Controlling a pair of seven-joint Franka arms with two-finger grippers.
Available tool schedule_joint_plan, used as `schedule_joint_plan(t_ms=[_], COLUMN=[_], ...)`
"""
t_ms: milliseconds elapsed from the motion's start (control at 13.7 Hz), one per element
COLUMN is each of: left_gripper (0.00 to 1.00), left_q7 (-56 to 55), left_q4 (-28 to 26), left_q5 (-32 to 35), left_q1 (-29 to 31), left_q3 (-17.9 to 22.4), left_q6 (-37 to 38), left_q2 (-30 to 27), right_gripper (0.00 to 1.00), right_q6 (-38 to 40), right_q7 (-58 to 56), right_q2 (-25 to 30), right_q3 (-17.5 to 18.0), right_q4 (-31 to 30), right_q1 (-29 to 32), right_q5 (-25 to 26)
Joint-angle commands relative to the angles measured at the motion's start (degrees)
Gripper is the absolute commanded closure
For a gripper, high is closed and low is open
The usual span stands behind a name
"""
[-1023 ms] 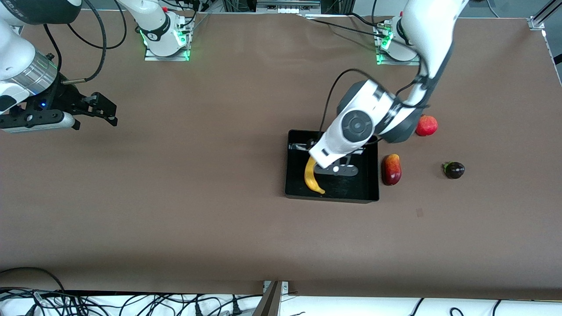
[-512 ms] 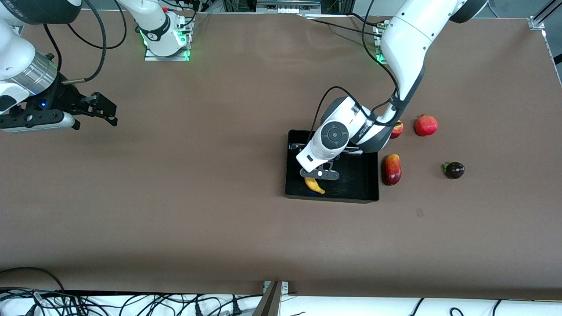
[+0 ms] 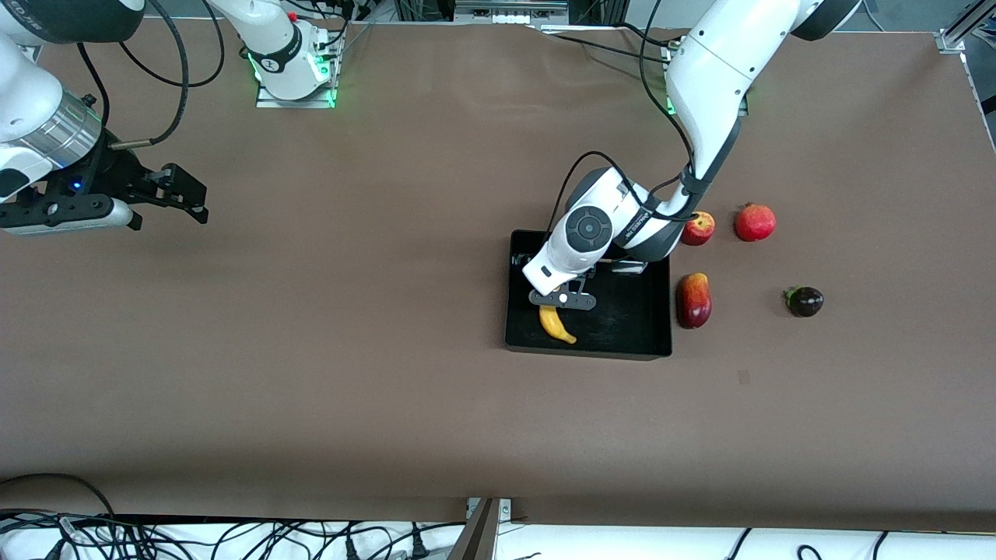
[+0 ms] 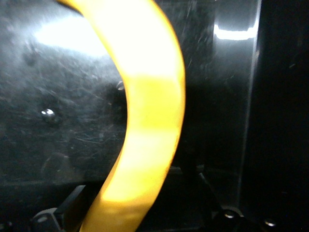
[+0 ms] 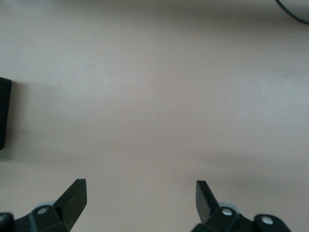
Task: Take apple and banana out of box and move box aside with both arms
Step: 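Lower the left gripper into the tray and grasp the yellow banana, then lift the banana out and carry it beside the mango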
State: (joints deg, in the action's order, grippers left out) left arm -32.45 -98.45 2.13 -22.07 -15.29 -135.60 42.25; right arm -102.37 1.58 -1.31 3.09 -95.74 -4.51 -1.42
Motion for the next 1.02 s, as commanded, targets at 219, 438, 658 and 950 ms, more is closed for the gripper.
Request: schedule_joint_plan(t_ms=[219,438,658,950], left_gripper=[0.94,1.0,1.0,1.0], left_q7=[-0.1,-0.2,-0.2,5.4], left_q4=[-1.2,-0.6,0.8,11.4], left_q5=[1.0,1.0,1.0,0.9], left_q1=[0.6,1.3,3.2,7.7], left_q3=[0.3,0.4,0.5,0.4], left_q6=[-0.3,3.8,9.7,30.9], left_q2=[-2.0,-4.0,-8.0,-10.6], right_gripper=[0.0,0.0,0.0,0.0], right_q6=[0.9,0.9,0.9,0.9], right_q7=[0.0,0.0,0.0,0.0], right_q2=[0.3,0.3,0.2,0.3], right_q3=[0.3,0.3,0.3,0.3], right_q4=[0.6,0.6,0.6,0.6], right_q1=[0.2,0.2,0.2,0.2], right_q5=[0.5,0.5,0.5,0.5])
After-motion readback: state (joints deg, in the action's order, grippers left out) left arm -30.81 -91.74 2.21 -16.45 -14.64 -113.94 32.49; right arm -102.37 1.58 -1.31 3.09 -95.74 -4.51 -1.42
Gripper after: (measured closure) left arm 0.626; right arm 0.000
